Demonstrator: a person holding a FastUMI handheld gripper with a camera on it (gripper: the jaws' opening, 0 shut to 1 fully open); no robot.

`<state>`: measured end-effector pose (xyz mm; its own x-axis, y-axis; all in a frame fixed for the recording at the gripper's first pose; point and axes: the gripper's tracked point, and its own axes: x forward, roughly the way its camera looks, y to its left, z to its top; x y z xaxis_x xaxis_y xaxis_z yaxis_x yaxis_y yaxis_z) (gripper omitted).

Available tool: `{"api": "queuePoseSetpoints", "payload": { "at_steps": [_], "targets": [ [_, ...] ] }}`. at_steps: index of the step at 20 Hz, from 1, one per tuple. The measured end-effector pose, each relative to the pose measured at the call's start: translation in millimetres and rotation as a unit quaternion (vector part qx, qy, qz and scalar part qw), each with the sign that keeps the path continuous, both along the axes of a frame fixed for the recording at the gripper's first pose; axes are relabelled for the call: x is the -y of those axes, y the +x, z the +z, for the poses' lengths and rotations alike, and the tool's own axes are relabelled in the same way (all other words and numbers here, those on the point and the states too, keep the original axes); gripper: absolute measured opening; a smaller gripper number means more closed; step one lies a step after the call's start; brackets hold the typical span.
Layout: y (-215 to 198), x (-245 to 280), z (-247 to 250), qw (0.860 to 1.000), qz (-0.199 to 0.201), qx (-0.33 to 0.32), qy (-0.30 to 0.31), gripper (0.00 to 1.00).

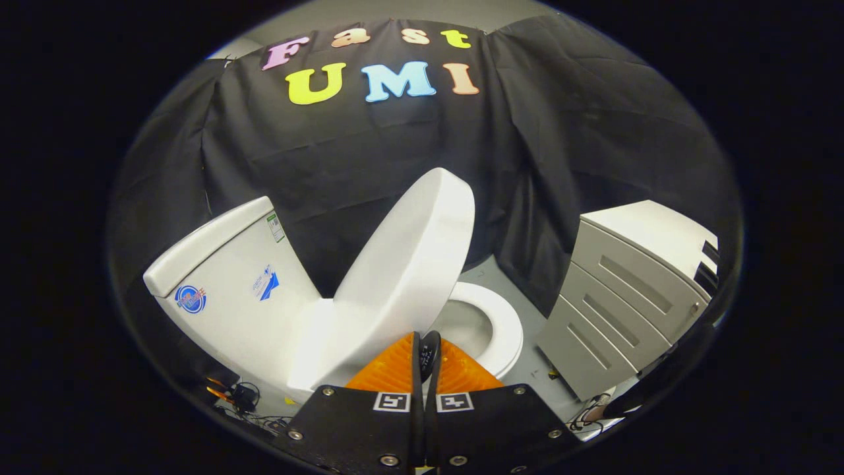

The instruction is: Open the toilet lid.

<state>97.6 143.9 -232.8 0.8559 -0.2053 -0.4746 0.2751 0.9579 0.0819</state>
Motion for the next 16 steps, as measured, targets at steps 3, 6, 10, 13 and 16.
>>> {"api": "queuePoseSetpoints", "payload": {
  "at_steps": [3,6,10,13,16],
  "targets": [
    [0,-7,9,1.000,-0.011,0.006,-0.001,0.00],
    [3,-19,19,1.000,-0.008,0.008,-0.028,0.00],
    [5,-33,30,0.999,-0.020,0.017,-0.038,0.00],
    [7,-44,37,0.998,-0.014,0.023,-0.054,0.00],
    [9,-54,45,0.997,-0.006,0.028,-0.075,0.00]
  ]
}}
